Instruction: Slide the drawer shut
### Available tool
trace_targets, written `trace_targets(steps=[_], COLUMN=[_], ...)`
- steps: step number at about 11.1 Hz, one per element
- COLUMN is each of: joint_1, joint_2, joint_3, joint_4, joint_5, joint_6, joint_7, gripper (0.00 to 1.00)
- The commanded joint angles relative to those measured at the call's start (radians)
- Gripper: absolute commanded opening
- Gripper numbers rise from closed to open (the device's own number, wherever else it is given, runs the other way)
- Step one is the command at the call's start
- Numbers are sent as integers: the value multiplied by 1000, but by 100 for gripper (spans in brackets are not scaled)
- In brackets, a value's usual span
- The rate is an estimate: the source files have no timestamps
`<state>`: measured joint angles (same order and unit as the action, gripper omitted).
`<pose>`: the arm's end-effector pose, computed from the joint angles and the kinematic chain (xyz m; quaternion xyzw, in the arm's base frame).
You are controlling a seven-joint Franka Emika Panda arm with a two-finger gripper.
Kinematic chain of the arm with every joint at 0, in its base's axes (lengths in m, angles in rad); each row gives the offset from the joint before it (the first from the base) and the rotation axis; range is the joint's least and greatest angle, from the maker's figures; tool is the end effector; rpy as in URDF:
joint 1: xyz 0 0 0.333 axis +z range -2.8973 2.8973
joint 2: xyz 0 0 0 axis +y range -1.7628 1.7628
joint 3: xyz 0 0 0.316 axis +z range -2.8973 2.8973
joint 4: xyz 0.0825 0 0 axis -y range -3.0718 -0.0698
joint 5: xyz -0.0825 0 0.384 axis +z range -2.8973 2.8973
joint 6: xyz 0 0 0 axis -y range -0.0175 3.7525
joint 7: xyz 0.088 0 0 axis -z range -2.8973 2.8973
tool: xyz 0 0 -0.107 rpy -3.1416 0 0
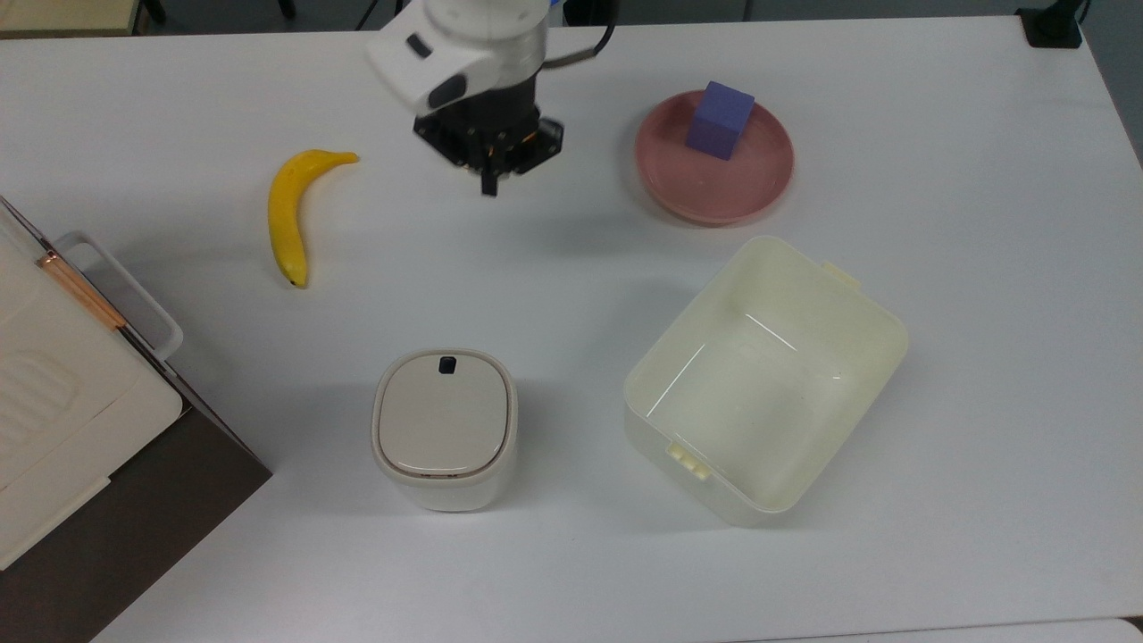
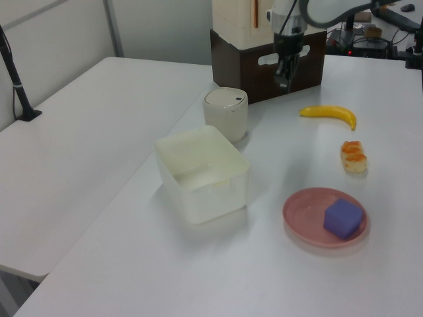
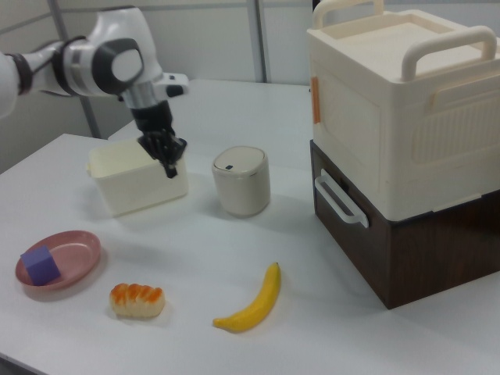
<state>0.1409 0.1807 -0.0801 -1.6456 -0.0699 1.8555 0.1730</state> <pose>0.6204 0.0356 0.5080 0.9980 -0.0460 0.0195 0.0388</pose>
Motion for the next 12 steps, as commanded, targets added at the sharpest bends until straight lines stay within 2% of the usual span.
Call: trace_targets(steps=[1,2,3,4,5,10,11,12], joint_1=[40,40,40,39,39,19,-4,-65], joint_2=[-124,-151,-170,-181,-182,-182,-182,-182], joint_3=[-16,-16,-16,-18,-18,-15,-1,57], joint_4=[-20,-20,-20,-19,-16,0,0,1], joint_5=[5,5,7,7,7,19,22,24], joint_6=[-116,-139,-157,-166,-167,-168,-167,-167], joint_7=[-65,-76,-76,-76,-66,-67,-69,-70], gripper=[24,35,53,79,100,100,100,100])
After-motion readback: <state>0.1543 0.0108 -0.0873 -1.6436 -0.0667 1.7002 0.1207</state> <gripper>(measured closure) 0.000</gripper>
